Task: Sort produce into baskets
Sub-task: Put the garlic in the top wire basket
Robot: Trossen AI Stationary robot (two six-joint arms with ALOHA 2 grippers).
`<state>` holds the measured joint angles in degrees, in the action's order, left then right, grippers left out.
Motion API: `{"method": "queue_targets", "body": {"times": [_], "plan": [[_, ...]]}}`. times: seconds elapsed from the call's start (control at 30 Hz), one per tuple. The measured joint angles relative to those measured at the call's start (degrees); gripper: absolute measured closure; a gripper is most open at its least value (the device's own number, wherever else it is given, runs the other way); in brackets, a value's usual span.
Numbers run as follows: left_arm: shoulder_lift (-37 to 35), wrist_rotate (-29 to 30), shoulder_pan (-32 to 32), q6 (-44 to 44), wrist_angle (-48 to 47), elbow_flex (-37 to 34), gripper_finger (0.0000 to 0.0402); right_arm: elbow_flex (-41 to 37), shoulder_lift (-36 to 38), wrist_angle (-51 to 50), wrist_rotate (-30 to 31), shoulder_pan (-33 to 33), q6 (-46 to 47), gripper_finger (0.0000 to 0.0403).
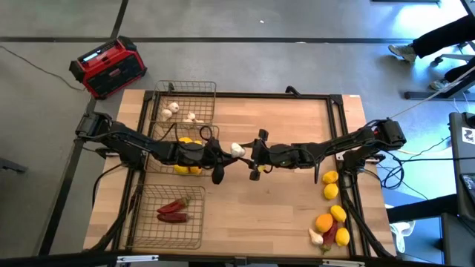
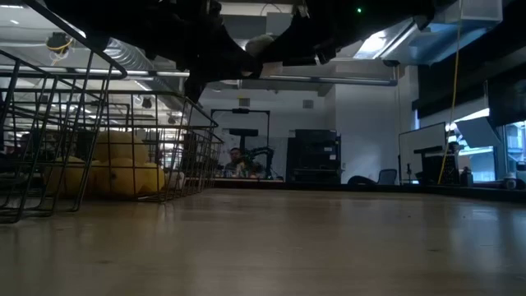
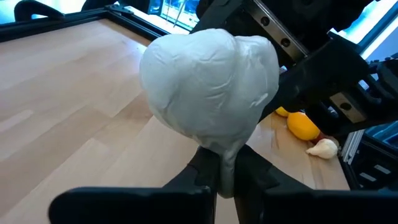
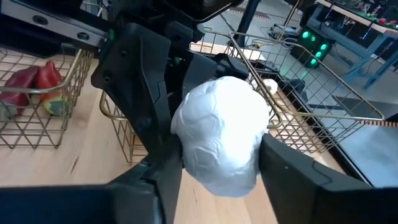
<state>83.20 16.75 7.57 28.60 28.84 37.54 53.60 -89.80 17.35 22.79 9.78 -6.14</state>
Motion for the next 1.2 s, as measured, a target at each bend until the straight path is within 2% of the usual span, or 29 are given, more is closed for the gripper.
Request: {"method": "queue_targets", "body": {"times": [0.17, 0.37, 0.47, 0.57, 0.7, 0.97, 1.07, 1.2], "plan": [[0.0, 0.0, 0.0, -0.2, -0.3, 0.0, 0.0377, 0.0, 0.9, -3.5, -0.2, 0.0, 1.0, 0.0146], [-3.4, 0.0, 0.8, -0.5, -2.0, 0.0, 0.0374, -0.1, 7.6, -21.1, -0.4, 0.0, 6.4, 0.0104], [-5.9, 0.6, 1.0, -1.1, -3.7, 0.0, 0.0374, 0.0, 9.7, -28.5, -2.4, 0.0, 9.4, 0.0100], [-8.5, 1.6, 0.9, -2.9, -4.6, 0.0, 0.0377, -0.1, 9.8, -31.7, -3.9, 0.0, 11.8, 0.0101], [-12.4, 2.0, 0.3, -5.9, -5.1, 0.0, 0.0378, -1.3, 8.1, -30.1, -3.9, 0.0, 12.5, 0.0102], [-21.1, 3.4, -3.5, -9.2, -12.1, 0.2, 0.0377, -1.8, 3.5, -29.5, -4.0, 0.0, 11.9, 0.0102], [-23.2, 5.9, -5.0, -11.4, -16.4, 1.1, 0.0381, -1.8, 2.1, -29.5, -4.0, 0.0, 11.7, 0.0102], [-23.5, 9.8, -6.3, -15.6, -26.2, 5.8, 0.0382, -1.8, 0.9, -29.7, -4.0, -0.1, 11.7, 0.0102]]}}
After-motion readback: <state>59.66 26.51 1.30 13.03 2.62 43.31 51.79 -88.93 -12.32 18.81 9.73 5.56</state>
